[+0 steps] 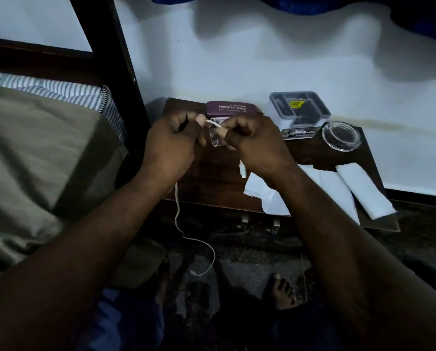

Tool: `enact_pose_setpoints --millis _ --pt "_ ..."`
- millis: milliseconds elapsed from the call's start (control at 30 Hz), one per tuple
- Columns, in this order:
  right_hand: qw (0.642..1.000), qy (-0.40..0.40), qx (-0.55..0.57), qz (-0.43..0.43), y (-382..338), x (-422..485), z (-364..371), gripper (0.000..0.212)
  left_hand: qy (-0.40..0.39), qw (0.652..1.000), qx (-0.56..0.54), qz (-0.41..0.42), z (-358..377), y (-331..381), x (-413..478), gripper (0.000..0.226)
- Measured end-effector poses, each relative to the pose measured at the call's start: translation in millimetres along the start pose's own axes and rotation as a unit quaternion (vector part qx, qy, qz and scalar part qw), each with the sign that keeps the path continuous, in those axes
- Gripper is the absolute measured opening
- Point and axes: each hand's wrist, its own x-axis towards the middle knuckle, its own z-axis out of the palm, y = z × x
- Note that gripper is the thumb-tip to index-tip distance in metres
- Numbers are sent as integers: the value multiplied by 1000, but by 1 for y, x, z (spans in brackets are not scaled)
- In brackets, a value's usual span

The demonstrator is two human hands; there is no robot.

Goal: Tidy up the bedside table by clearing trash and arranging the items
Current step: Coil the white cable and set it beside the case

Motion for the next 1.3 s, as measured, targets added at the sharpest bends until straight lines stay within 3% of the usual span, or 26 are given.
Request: enact_pose_setpoints --millis 67,167,400,567,733,1000,1200,1300 --pt "987 -58 136 63 -1 -3 -3 10 -5 1000 -2 9 6 -2 2 26" --pt "953 -112 253 127 -4 -7 -9 16 -10 1000 5 19 13 -4 4 25" --pt "896 -172 349 215 -9 -6 -15 28 -5 1000 -29 10 25 -1 7 21" --pt "819 -201 493 212 -12 -5 -21 25 -114 977 -162 -78 32 9 3 31" --pt "754 -165 613 170 -11 0 -21 22 -147 976 -140 -83 42 7 3 28" --pt "736 -22 664 130 -11 6 -15 27 -186 975 -40 -112 56 5 -3 36" --pt "721 28 686 99 -8 6 -22 26 -225 969 6 -102 64 -2 -2 34" --pt "746 61 659 78 -4 8 -24 24 -231 969 45 -78 63 -3 2 36"
